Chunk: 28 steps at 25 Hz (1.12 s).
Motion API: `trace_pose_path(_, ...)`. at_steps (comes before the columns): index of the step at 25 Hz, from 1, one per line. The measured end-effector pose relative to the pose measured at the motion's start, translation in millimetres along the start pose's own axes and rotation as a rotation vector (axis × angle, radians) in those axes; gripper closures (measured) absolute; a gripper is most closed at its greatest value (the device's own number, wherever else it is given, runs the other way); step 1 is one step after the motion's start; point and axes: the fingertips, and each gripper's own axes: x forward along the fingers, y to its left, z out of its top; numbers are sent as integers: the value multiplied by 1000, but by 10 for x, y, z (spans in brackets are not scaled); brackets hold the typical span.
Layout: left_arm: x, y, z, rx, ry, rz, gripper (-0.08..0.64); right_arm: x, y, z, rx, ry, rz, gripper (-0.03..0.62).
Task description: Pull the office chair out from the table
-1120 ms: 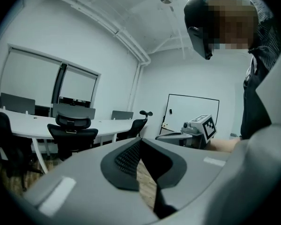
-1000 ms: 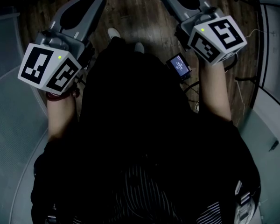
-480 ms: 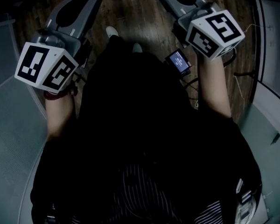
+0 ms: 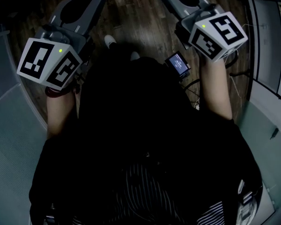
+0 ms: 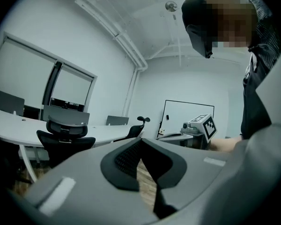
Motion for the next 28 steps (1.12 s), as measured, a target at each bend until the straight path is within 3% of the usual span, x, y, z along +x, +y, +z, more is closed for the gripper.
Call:
trace_pose_path(8, -207, 47, 306, 27, -21, -9, 557, 124, 292, 374, -49, -3, 21, 591)
trace_pose_path(15, -315, 60, -13, 8, -22, 13, 558, 209, 414, 124, -75, 34, 48, 591)
trace_pose_path(25, -844, -290, 507, 59, -46, 1, 558, 0, 1054, 679, -123, -20, 55, 591)
trace_pose_path(28, -859, -139, 364, 21, -38, 16, 557, 157, 1034, 541, -105, 19, 71, 591)
